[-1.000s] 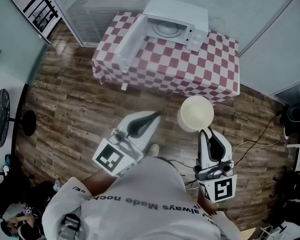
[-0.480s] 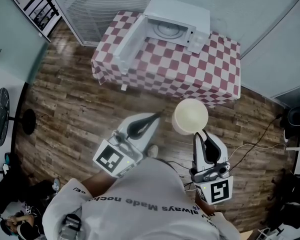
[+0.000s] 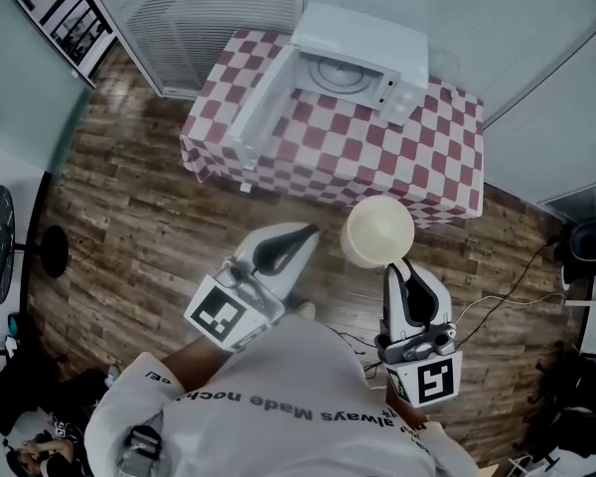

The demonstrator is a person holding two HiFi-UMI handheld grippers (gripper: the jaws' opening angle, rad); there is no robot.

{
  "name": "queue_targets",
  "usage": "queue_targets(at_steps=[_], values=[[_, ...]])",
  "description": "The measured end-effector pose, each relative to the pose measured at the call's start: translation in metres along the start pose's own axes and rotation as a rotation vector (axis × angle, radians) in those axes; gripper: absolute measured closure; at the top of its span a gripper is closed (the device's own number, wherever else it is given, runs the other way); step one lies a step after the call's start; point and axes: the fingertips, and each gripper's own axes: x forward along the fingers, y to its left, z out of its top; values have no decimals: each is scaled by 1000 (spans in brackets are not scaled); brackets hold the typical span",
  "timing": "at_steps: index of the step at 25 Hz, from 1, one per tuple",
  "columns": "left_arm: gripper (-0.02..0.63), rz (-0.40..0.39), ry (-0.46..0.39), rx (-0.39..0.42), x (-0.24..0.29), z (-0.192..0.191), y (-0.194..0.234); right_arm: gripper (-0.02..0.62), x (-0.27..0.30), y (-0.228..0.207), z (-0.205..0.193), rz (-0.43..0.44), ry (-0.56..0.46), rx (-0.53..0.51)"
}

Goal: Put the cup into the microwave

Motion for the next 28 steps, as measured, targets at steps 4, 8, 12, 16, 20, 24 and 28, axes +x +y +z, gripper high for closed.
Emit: queue_targets(at_steps=[4, 8, 12, 16, 20, 24, 28], values=[[601, 1, -5, -1, 13, 9, 45, 554, 44, -9, -3, -8, 0, -8], [601, -25, 4, -3, 24, 14, 81, 554, 85, -17, -4, -27, 1, -8], [601, -42, 11, 7, 31, 19, 117, 554, 120, -18, -6, -47, -2, -2], [601, -51, 24, 12, 32, 20, 140, 554, 143, -15, -9, -57, -8, 3], [601, -67, 26, 20, 38, 19, 153, 554, 159, -18, -12, -70, -6, 8], [601, -73, 34, -2, 45, 17, 165, 555, 172, -22, -15, -77, 0, 7], [601, -70, 29, -20, 54, 20, 178, 555, 184, -33, -19, -87, 5, 5]])
